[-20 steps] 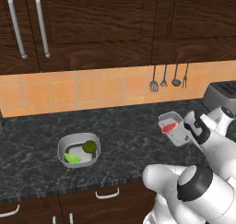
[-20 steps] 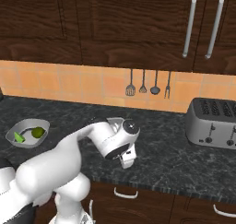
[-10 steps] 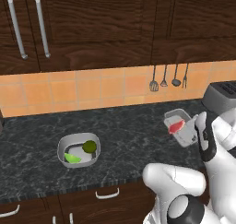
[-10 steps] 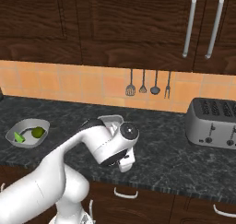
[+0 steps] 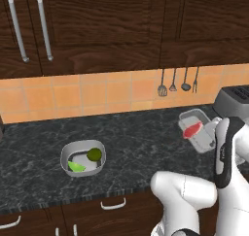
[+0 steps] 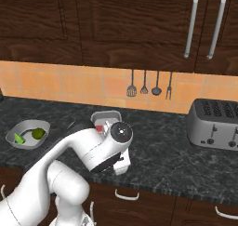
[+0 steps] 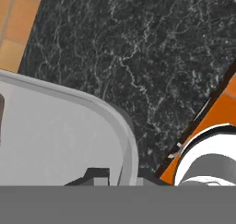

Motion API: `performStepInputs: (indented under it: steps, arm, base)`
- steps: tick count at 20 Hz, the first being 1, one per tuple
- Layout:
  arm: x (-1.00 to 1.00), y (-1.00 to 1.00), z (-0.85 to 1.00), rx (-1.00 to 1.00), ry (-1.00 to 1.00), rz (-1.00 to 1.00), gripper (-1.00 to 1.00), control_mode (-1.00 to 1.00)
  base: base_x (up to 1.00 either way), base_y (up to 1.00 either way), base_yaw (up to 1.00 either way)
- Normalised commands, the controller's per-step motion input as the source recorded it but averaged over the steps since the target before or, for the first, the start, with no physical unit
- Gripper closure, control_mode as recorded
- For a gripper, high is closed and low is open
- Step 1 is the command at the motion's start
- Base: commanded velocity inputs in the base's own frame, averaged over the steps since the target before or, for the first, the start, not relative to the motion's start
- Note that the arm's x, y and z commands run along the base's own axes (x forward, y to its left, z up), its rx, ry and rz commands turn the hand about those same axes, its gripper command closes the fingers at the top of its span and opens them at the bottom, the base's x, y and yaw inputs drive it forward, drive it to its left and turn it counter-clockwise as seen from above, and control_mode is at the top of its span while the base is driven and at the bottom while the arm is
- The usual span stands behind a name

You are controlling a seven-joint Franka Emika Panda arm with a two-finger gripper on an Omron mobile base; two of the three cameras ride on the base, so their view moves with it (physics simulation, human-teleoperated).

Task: Take the meat container that has the steak and place it on the second highest rack of the freezer. Then take the vegetable container that has the lemon wedge and lime and place it on the highest rack of the freezer.

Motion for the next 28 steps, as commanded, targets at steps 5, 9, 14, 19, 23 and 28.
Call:
performStepInputs:
  steps: [5, 9, 14, 19, 23, 28]
  arm:
    - [-0.44, 0.05, 0.14, 0.06, 0.0, -0.01, 1.0, -1.0]
    - [-0.09, 0.26, 0.47, 0.0, 0.0, -0.08, 1.0, -1.0]
    - [0.0, 0.01, 0.64, 0.0, 0.0, -0.06, 1.0, -1.0]
    - [-0.21, 0.0, 0.35, 0.0, -0.07, 0.0, 1.0, -1.0]
    - [0.0, 0.05, 0.0, 0.0, 0.0, 0.0, 1.0, 1.0]
    - [0.0, 0.0, 0.0, 0.0, 0.0, 0.0, 1.0, 1.0]
  base:
    - [0.0, 0.0, 0.0]
    - [0.0, 0.0, 0.0]
    - [0.0, 0.0, 0.0]
    - [0.0, 0.0, 0.0]
    - [-0.36, 0.13, -0.01]
    - [-0.7, 0.48, -0.24]
